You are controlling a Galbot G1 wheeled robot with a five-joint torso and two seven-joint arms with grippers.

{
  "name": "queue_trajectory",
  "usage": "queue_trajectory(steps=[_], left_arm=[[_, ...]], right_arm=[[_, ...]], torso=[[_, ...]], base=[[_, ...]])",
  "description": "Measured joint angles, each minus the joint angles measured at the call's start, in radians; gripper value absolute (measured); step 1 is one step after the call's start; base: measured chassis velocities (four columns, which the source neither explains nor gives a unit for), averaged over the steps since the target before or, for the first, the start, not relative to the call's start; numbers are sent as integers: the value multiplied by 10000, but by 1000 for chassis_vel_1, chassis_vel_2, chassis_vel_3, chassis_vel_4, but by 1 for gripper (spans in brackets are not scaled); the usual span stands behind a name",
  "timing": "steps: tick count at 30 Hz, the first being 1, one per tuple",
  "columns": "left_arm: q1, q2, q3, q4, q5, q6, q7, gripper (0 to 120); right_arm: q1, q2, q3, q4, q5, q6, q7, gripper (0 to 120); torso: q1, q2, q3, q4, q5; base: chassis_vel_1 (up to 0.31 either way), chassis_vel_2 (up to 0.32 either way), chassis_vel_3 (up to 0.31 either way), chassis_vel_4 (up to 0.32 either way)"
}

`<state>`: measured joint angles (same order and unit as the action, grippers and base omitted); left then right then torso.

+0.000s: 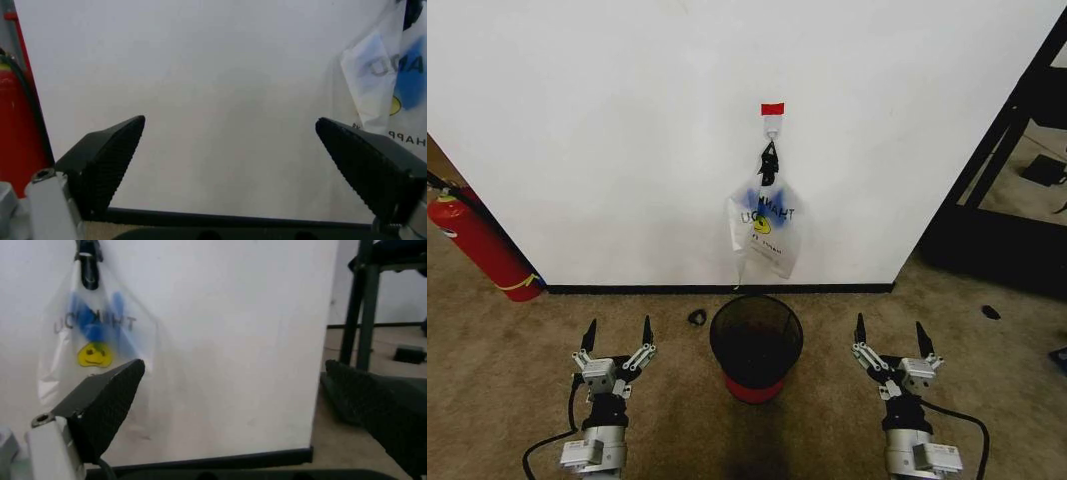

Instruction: Pick up the garbage bag from the wall and place it over the trash bin.

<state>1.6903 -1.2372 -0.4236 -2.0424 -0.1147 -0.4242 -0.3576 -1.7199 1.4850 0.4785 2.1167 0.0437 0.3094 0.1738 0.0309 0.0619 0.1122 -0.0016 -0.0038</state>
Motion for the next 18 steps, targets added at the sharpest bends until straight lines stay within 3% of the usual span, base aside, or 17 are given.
queue_trajectory(steps=[5,6,8,10,14,18], left_arm=[[-64,131,-33,-39,-6,10,-27,100],[-30,299,-56,-97,-5,16,-34,100],[-18,335,-63,-109,-2,15,-35,100],[104,598,-161,-217,55,-10,-47,100],[293,594,-283,-371,395,-91,-177,100],[492,387,-315,-488,580,-123,-265,100]], right_arm=[[1171,-1379,-216,-331,2981,-617,-1198,100],[1682,-1895,-313,-425,4114,-866,-1772,100],[1846,-2019,-351,-465,4411,-935,-1929,100],[2888,-2582,-812,-859,6100,-1321,-2712,100],[4927,-2675,-1822,-1846,8220,-1928,-3309,100],[6341,-2280,-2411,-2841,9219,-2202,-3454,100]], torso=[[0,0,0,-3,0],[0,0,0,-2,-1],[0,0,0,0,-1],[1,0,1,1,1],[0,0,1,3,1],[1,-1,3,5,-3]], base=[[0,0,0,0],[0,0,0,0],[0,0,0,0],[0,0,0,0],[0,0,0,0],[0,0,0,0]])
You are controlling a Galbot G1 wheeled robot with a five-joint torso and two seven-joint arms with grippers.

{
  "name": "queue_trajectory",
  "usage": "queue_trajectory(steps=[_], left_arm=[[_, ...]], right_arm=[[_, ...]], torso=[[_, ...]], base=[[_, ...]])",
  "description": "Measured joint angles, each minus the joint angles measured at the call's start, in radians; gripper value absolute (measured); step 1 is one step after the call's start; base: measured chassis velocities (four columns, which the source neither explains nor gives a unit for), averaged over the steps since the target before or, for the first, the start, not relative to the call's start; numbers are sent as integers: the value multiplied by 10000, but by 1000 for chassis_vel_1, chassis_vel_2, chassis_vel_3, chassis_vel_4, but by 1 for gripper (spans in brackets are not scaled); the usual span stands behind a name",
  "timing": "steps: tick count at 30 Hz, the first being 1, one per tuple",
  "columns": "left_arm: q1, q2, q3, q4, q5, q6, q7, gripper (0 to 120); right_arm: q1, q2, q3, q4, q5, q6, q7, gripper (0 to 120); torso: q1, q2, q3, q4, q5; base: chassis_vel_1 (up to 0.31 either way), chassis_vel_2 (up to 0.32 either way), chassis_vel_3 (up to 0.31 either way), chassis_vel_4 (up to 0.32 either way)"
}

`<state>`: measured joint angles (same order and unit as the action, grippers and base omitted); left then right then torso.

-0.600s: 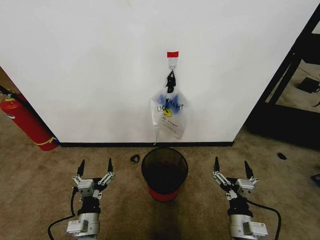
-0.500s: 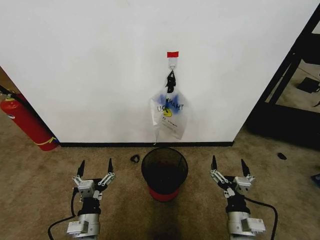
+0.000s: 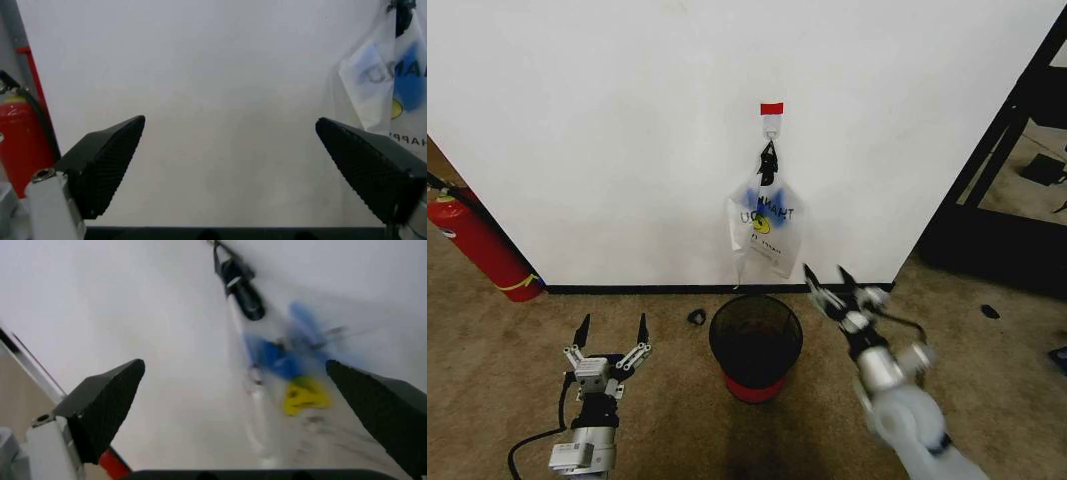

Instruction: Pick up the garbage bag from the wall and place it over the trash bin.

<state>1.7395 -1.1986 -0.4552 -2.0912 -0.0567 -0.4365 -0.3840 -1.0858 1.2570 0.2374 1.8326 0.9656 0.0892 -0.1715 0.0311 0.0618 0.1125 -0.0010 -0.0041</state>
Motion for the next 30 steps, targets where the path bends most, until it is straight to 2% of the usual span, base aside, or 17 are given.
queue_trajectory(steps=[2,7,16,23,30], left_arm=[[176,-130,-44,-45,97,-30,-29,100],[271,-235,-74,-65,222,-55,-107,100],[374,-535,-76,-231,335,-43,-162,100],[481,-604,-188,-318,424,-66,-262,100],[468,-606,-212,-328,433,-66,-275,100]], right_arm=[[1027,569,-327,-987,699,-148,-16,100],[2022,1259,-493,-2090,1604,-403,-152,100],[3555,2297,-413,-3913,2190,-488,-500,100],[4239,2600,-345,-4827,2289,-572,-692,100],[4571,2449,-359,-5193,2379,-549,-842,100]], torso=[[0,0,0,-4,1],[0,0,-2,-5,-2],[0,0,-1,-3,1],[0,0,-2,-3,2],[-1,0,-2,-5,3]], base=[[0,0,0,0],[0,0,0,0],[0,0,0,0],[0,0,0,0],[0,0,0,0]])
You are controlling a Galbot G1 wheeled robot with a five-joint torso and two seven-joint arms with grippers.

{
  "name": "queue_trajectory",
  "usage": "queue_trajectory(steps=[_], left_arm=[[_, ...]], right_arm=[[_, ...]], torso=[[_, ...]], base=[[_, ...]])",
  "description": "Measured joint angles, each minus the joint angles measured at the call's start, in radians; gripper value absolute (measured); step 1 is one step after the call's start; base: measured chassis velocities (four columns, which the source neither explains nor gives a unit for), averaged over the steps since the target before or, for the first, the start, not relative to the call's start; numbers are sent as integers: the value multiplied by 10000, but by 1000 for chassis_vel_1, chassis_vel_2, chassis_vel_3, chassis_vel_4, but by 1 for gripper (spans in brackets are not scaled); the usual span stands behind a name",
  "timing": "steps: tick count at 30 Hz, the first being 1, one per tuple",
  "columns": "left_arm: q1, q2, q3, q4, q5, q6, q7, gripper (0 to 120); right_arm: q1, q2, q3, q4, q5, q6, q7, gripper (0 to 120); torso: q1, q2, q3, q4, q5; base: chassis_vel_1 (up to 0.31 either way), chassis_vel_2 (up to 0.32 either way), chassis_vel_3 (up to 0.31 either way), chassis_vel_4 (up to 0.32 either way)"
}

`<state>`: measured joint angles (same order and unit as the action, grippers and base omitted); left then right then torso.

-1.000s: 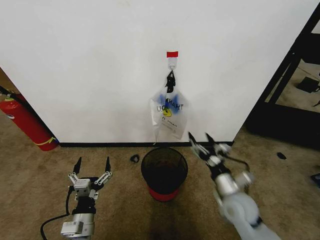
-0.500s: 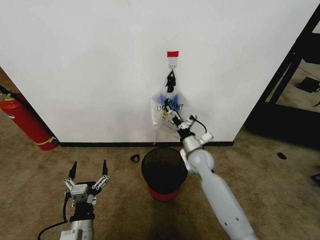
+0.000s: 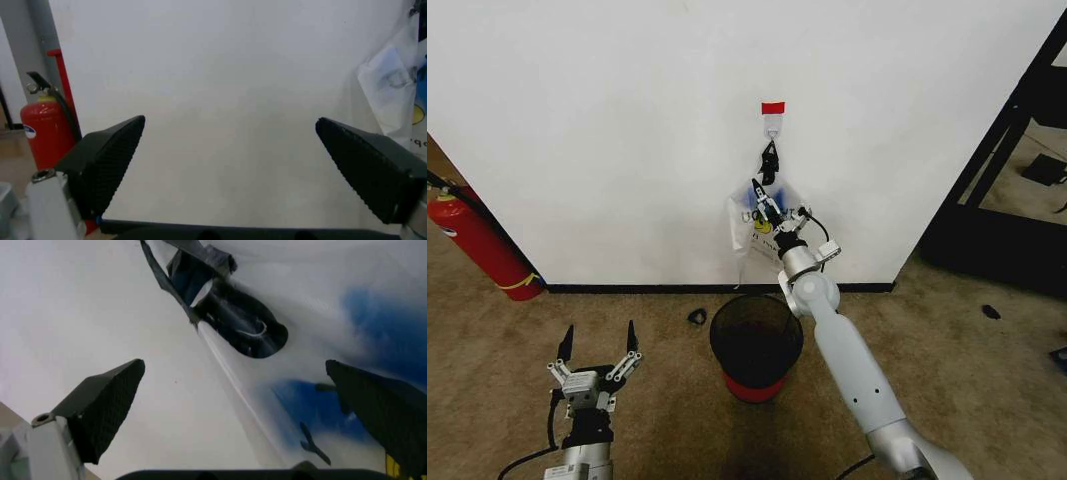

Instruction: Pick up the garbage bag from the wall and place it over the trash bin.

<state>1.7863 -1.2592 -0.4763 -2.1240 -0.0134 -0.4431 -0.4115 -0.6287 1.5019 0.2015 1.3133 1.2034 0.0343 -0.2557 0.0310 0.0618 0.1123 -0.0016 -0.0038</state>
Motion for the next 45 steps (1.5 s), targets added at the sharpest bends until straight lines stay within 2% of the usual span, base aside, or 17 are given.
queue_trajectory(steps=[17,42,45], left_arm=[[49,-46,14,-19,-61,-50,21,100],[62,-76,58,-112,-36,-164,47,100],[101,-82,54,-134,-36,-183,49,100]], right_arm=[[761,331,65,-839,-63,-96,-263,100],[684,31,169,-282,229,-141,-377,100],[689,34,200,-276,291,-155,-384,96]], torso=[[0,0,0,2,-1],[0,2,-1,1,0],[0,2,-1,1,0]], base=[[0,0,0,0],[0,0,0,0],[0,0,0,0]])
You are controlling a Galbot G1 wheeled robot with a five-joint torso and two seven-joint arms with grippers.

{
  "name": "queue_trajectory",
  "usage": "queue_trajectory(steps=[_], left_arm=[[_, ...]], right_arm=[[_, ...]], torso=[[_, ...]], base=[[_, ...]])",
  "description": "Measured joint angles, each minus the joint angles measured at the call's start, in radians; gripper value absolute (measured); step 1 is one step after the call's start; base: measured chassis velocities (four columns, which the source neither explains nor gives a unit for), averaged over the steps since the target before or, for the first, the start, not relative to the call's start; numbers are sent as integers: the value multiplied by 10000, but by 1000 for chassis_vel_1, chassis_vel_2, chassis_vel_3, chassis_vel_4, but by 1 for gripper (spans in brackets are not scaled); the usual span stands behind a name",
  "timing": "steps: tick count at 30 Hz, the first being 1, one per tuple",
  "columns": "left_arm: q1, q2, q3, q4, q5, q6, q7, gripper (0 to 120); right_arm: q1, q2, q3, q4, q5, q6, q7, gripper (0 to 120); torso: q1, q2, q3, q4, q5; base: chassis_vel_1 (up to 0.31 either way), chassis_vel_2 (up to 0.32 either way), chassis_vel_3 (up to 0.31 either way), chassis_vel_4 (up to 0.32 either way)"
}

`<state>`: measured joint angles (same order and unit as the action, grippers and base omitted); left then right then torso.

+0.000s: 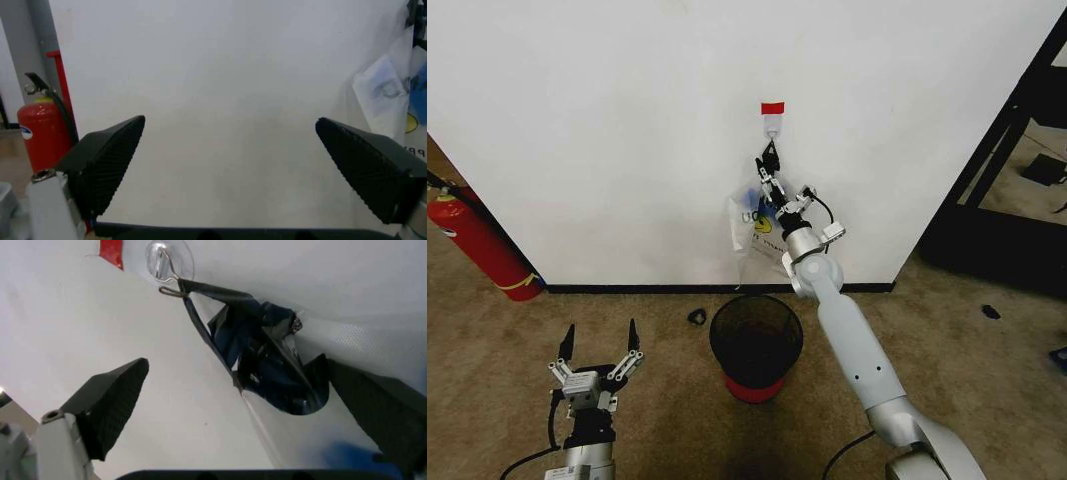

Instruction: Pick up the garbage bag from the wall and place it over the trash bin.

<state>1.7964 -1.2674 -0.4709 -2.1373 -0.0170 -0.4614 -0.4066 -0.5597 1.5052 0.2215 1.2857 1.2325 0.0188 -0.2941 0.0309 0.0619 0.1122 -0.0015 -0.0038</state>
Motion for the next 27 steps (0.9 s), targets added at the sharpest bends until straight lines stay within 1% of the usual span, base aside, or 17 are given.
queue_trajectory(steps=[1,4,5,9,12,13,14,15,16,17,18,19,20,21,23,26,27], left_arm=[[6,-5,0,-1,0,-6,0,100],[27,-31,-1,-13,0,-43,1,100],[27,-31,-1,-13,0,-43,1,100],[46,-36,1,-35,0,-75,3,100],[63,-31,-14,-51,-3,-100,3,100],[63,-31,-14,-51,-3,-100,3,100],[68,-31,-17,-55,-4,-105,3,100],[68,-31,-17,-56,-5,-107,3,100],[70,-31,-17,-58,-5,-109,3,100],[72,-37,-17,-59,-6,-117,3,100],[72,-37,-17,-59,-6,-118,3,100],[69,-37,-12,-59,-7,-121,3,100],[69,-37,-12,-59,-7,-121,3,100],[59,-35,-5,-58,-8,-122,3,100],[44,-28,3,-56,-10,-122,3,100],[36,-10,13,-68,-22,-122,5,100],[37,-2,8,-70,-29,-122,6,100]], right_arm=[[0,0,0,0,3,-1,-4,95],[-11,15,-4,27,25,-7,-37,81],[-11,15,-4,27,25,-7,-37,81],[-23,44,-4,40,33,-21,-52,68],[-23,57,20,3,31,-22,-53,52],[-23,57,20,3,31,-22,-53,52],[-24,56,41,-4,37,-22,-54,48],[-27,55,49,-4,41,-22,-54,48],[-32,51,59,-4,48,-22,-54,45],[-66,36,83,4,60,-21,-54,35],[-79,32,88,12,61,-21,-54,35],[-118,18,113,58,69,-21,-54,29],[-118,18,113,58,69,-21,-54,29],[-136,6,131,79,76,-20,-54,22],[-145,-18,131,88,96,-19,-54,16],[-146,-93,113,102,140,-18,-80,3],[-143,-100,113,98,156,-18,-101,0]], torso=[[0,0,0,0,0],[0,0,0,0,0],[0,0,0,0,0],[0,0,0,0,0],[0,0,0,1,0],[0,0,0,1,0],[0,0,1,1,0],[0,0,0,1,0],[0,0,0,1,0],[0,0,0,0,0],[0,0,1,0,0],[0,0,0,0,0],[0,0,0,0,0],[0,0,0,0,0],[0,0,0,0,0],[0,0,0,0,0],[0,0,0,0,0]], base=[[0,0,0,0],[0,0,0,0],[0,0,0,0],[0,0,0,0],[0,0,0,0],[0,0,0,0],[0,0,0,0],[0,0,0,0],[0,0,0,0],[0,0,0,0],[0,0,0,0],[0,0,0,0],[0,0,0,0],[0,0,0,0],[0,0,0,0],[0,0,0,0],[0,0,0,0]])
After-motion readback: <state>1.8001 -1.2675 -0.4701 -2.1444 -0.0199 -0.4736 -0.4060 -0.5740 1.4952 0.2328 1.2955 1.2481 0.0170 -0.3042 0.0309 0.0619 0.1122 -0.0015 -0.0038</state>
